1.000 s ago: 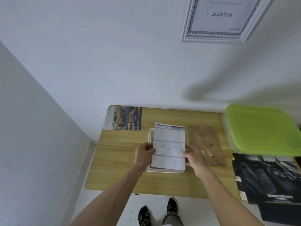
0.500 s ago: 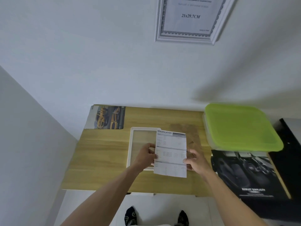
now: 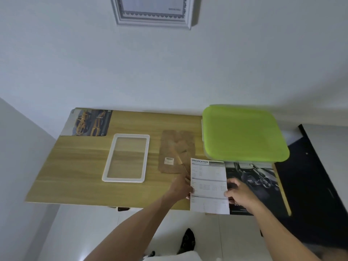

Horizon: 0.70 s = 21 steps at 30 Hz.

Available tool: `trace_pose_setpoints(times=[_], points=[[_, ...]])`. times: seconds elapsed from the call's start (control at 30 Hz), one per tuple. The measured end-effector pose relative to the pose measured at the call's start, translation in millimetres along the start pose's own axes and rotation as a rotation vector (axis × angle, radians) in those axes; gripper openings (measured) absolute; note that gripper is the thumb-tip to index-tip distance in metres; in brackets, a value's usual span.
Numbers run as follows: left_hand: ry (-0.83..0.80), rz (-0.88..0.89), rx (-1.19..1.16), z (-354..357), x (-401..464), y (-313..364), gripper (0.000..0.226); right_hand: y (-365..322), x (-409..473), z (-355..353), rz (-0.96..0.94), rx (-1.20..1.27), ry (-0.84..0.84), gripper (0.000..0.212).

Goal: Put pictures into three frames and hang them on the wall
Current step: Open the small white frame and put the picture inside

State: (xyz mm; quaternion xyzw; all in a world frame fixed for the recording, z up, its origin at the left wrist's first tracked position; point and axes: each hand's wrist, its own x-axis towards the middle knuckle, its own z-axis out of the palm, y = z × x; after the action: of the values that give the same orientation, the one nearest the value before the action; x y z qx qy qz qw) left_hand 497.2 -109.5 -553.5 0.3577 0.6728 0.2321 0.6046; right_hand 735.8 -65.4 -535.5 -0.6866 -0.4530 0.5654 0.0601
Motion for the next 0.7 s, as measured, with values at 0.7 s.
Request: trace_pose_setpoints(times=[0.7], points=[[0.181,0.327,0.877,92.2,13.2,0.6,0.041,39.5,16.3,-37.2,-0.294,-0.855,0.267,0.059]])
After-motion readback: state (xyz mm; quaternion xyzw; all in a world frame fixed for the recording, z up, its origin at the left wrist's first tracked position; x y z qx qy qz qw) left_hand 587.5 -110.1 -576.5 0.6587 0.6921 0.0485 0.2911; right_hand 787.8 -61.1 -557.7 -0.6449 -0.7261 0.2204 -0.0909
